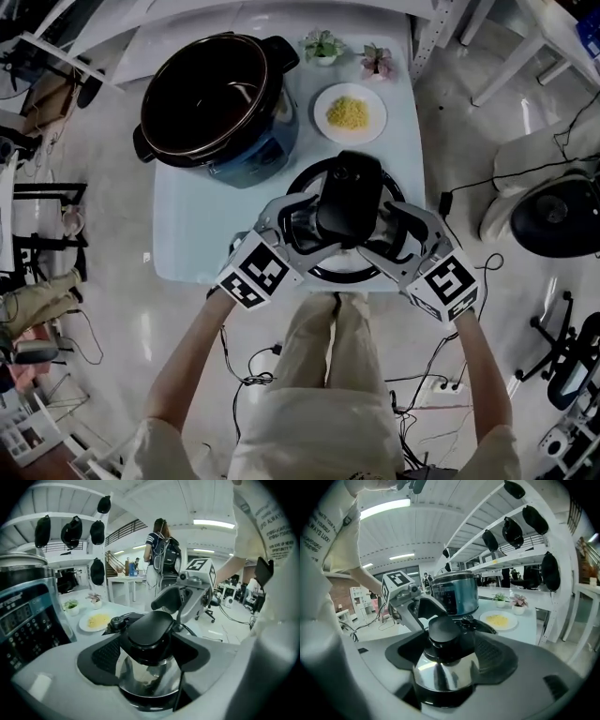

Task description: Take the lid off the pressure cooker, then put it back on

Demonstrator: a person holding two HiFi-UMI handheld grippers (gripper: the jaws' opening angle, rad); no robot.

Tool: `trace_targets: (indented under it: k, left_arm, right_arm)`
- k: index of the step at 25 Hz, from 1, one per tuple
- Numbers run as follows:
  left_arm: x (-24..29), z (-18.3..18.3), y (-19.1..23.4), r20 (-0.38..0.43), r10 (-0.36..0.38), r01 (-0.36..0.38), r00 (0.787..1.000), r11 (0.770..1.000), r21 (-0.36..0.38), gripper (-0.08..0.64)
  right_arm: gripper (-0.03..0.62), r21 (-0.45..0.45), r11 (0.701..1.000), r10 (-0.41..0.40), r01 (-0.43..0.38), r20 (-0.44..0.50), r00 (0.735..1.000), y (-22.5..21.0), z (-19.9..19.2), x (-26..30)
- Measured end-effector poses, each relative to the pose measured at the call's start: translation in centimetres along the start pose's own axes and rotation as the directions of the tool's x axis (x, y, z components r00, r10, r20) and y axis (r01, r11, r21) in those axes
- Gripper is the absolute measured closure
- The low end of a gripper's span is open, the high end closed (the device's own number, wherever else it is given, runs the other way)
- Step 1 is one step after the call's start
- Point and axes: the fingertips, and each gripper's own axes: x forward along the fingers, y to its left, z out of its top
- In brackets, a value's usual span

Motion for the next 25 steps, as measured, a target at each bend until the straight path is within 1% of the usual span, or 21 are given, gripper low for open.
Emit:
trace_targets:
  k: [3,6,9,13,20,25]
  left_arm:
    - [0.7,0.0,0.3,-0.005,-0.046,0.047,0.999,0.997,0.058,0.236]
    - [1.0,0.3,0.1,0.0,-0.094,0.093,0.996,0.991,0.094,0.236]
    - [1.4,0.3,-0.2,-0.008,-0.137,0.137,0.99,0.983,0.125,0.238]
    - [1.8,0.1,-0.4,-0.028,-0.182,0.184,0.983,0.967,0.176,0.238]
    - [2.1,0.2,-0.8,-0.041,-0.268,0.271,0.962,0.935,0.229,0.238]
    - [2.2,0.1,-0.9,-0.045,-0.313,0.315,0.949,0.918,0.24,0.239]
  right_arm:
    - [0.275,-0.023,1.0,0.019,-0.019,-0.014,1.0,0.2,-0.3,1.1]
    - [0.275,-0.048,0.998,0.036,-0.037,-0.03,0.999,0.3,-0.6,1.9]
    - [0.275,-0.062,0.997,0.05,-0.052,-0.036,0.998,0.3,-0.5,2.4]
    - [0.276,-0.094,0.993,0.068,-0.075,-0.072,0.995,0.5,-0.6,2.9]
    - [0.276,-0.139,0.983,0.11,-0.123,-0.101,0.989,0.9,-0.5,3.2]
    - [0.281,-0.176,0.969,0.151,-0.171,-0.122,0.981,1.1,-0.6,3.5]
